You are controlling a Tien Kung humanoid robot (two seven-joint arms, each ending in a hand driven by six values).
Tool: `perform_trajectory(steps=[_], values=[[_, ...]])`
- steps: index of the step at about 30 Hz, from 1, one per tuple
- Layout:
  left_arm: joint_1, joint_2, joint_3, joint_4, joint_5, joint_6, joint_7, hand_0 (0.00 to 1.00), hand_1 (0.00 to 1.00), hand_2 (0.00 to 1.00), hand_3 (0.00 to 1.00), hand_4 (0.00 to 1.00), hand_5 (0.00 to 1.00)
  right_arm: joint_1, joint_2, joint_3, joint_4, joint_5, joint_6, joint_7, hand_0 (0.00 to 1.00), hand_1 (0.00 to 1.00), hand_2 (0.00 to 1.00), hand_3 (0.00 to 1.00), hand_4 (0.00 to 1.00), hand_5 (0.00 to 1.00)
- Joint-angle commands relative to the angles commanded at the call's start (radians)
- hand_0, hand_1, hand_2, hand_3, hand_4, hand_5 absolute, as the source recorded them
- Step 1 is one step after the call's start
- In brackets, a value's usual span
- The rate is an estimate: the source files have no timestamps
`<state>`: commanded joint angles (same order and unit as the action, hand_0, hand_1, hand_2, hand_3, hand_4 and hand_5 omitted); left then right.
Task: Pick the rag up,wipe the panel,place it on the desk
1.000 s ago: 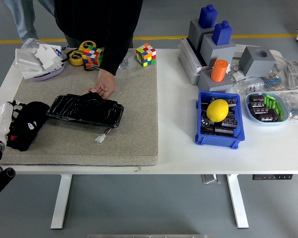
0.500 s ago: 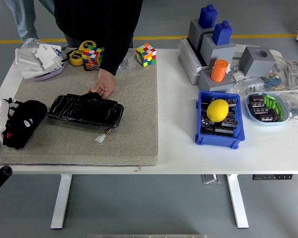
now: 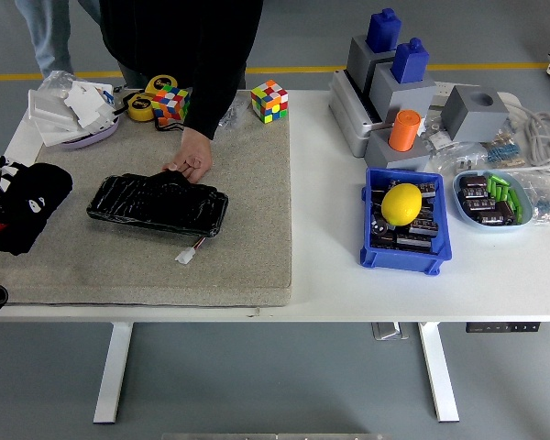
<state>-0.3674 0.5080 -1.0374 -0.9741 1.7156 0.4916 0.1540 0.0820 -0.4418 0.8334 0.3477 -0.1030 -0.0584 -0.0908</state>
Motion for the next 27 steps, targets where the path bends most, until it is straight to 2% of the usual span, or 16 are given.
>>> perform_trajectory(steps=[4, 5, 9, 15, 23, 27], values=[[-0.015, 0.002, -0.008, -0.021, 0.009, -0.011, 0.020, 0.220, 0.154, 0.379, 0.647, 0.723, 0.002, 0.000, 0.001, -0.001, -0.001, 0.001, 0.001, 0.001, 0.724, 0.658, 0.680, 0.619, 0.998, 0.585], [-0.018, 0.001, -0.010, -0.027, 0.009, -0.013, 0.024, 0.219, 0.172, 0.425, 0.587, 0.701, 0.002, 0.000, 0.002, -0.001, -0.001, 0.001, 0.001, 0.001, 0.724, 0.658, 0.680, 0.620, 0.998, 0.584], [-0.028, -0.005, -0.009, -0.039, 0.010, -0.017, 0.036, 0.219, 0.172, 0.425, 0.587, 0.701, 0.002, 0.001, 0.001, 0.000, -0.002, 0.001, 0.001, 0.003, 0.724, 0.658, 0.680, 0.620, 0.998, 0.584], [-0.050, -0.031, 0.010, -0.036, 0.010, -0.015, 0.044, 0.219, 0.167, 0.426, 0.587, 0.690, 0.002, 0.005, -0.002, -0.003, -0.002, 0.005, 0.000, 0.004, 0.724, 0.658, 0.680, 0.620, 0.998, 0.586], [-0.055, -0.072, 0.020, -0.028, 0.014, -0.006, 0.046, 0.218, 0.159, 0.427, 0.587, 0.686, 0.002, 0.003, -0.004, -0.009, -0.003, 0.007, 0.001, 0.005, 0.724, 0.658, 0.680, 0.620, 0.998, 0.588], [-0.060, -0.083, 0.030, -0.028, 0.018, -0.002, 0.052, 0.218, 0.159, 0.427, 0.587, 0.686, 0.002, 0.003, -0.006, -0.012, -0.004, 0.009, 0.002, 0.006, 0.724, 0.658, 0.680, 0.620, 0.998, 0.588]])
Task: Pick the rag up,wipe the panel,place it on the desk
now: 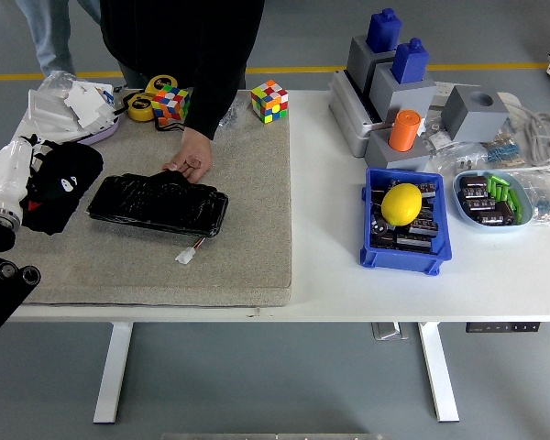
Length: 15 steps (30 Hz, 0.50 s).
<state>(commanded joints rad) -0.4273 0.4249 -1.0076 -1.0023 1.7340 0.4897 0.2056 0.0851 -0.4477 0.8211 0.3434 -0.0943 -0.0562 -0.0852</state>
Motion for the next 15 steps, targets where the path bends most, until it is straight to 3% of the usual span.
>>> perform_trajectory(steps=[1, 2, 15], values=[[-0.001, -0.001, 0.001, -0.001, 0.000, 0.000, 0.001, 0.218, 0.159, 0.427, 0.587, 0.686, 0.002, 0.000, 0.000, 0.000, 0.000, 0.000, 0.000, 0.000, 0.724, 0.658, 0.680, 0.620, 0.998, 0.588], [-0.002, -0.002, 0.009, -0.002, -0.001, 0.002, -0.001, 0.217, 0.132, 0.381, 0.648, 0.684, 0.002, 0.000, 0.000, 0.000, 0.000, 0.001, 0.000, 0.001, 0.724, 0.658, 0.680, 0.620, 0.998, 0.587], [-0.009, -0.034, 0.044, -0.005, 0.004, 0.020, 0.000, 0.215, 0.128, 0.384, 0.649, 0.679, 0.002, -0.001, -0.002, -0.001, -0.001, 0.001, -0.001, 0.001, 0.724, 0.658, 0.679, 0.620, 0.998, 0.585]])
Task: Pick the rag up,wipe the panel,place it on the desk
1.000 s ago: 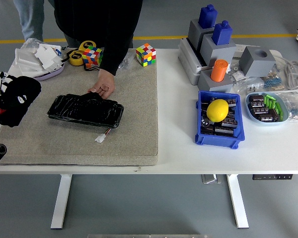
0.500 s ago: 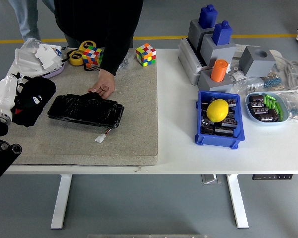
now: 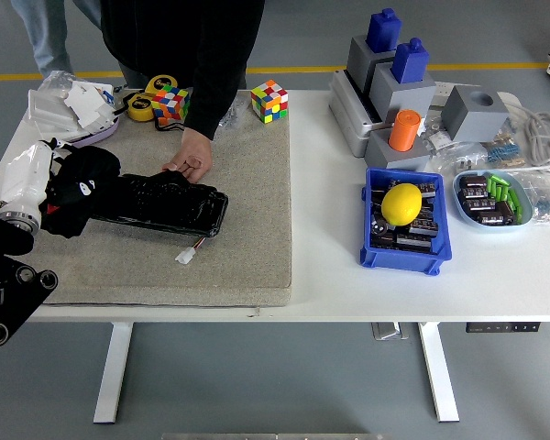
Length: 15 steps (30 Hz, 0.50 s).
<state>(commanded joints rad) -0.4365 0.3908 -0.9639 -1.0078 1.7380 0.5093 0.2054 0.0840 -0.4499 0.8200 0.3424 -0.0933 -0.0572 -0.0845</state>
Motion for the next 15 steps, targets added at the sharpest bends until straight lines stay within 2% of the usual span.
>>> perform_trajectory(steps=[5, 15], values=[[-0.007, -0.011, 0.012, -0.004, 0.005, 0.006, 0.006, 0.215, 0.129, 0.386, 0.651, 0.677, 0.002, 0.003, -0.001, -0.001, 0.001, 0.000, -0.001, 0.001, 0.724, 0.658, 0.679, 0.619, 0.998, 0.583], [-0.009, -0.050, 0.056, -0.015, 0.007, 0.020, 0.010, 0.215, 0.128, 0.386, 0.651, 0.675, 0.002, 0.001, -0.002, 0.001, 0.000, 0.001, 0.001, 0.001, 0.724, 0.657, 0.679, 0.619, 0.998, 0.583]])
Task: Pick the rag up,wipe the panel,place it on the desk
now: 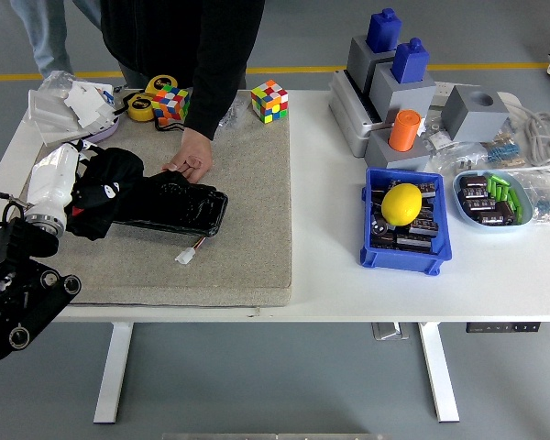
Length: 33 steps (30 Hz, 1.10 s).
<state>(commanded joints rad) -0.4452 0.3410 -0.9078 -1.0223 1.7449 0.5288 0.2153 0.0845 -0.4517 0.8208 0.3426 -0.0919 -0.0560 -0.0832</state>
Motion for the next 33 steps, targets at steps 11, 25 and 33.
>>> perform_trajectory(steps=[11, 25, 33], values=[[-0.008, -0.019, 0.081, -0.049, -0.006, 0.004, 0.017, 0.210, 0.127, 0.386, 0.653, 0.663, 0.002, 0.002, -0.002, -0.005, -0.004, 0.006, 0.001, -0.003, 0.725, 0.657, 0.679, 0.619, 0.998, 0.582], [-0.042, -0.026, 0.207, -0.126, -0.005, 0.006, 0.040, 0.210, 0.123, 0.385, 0.654, 0.656, 0.002, 0.004, -0.005, -0.016, -0.009, 0.016, 0.006, -0.007, 0.724, 0.657, 0.679, 0.619, 0.998, 0.581], [-0.080, -0.028, 0.285, -0.160, -0.005, 0.003, 0.050, 0.210, 0.120, 0.387, 0.655, 0.650, 0.002, 0.010, -0.009, -0.024, -0.011, 0.016, 0.006, -0.009, 0.725, 0.657, 0.679, 0.619, 0.998, 0.580]])
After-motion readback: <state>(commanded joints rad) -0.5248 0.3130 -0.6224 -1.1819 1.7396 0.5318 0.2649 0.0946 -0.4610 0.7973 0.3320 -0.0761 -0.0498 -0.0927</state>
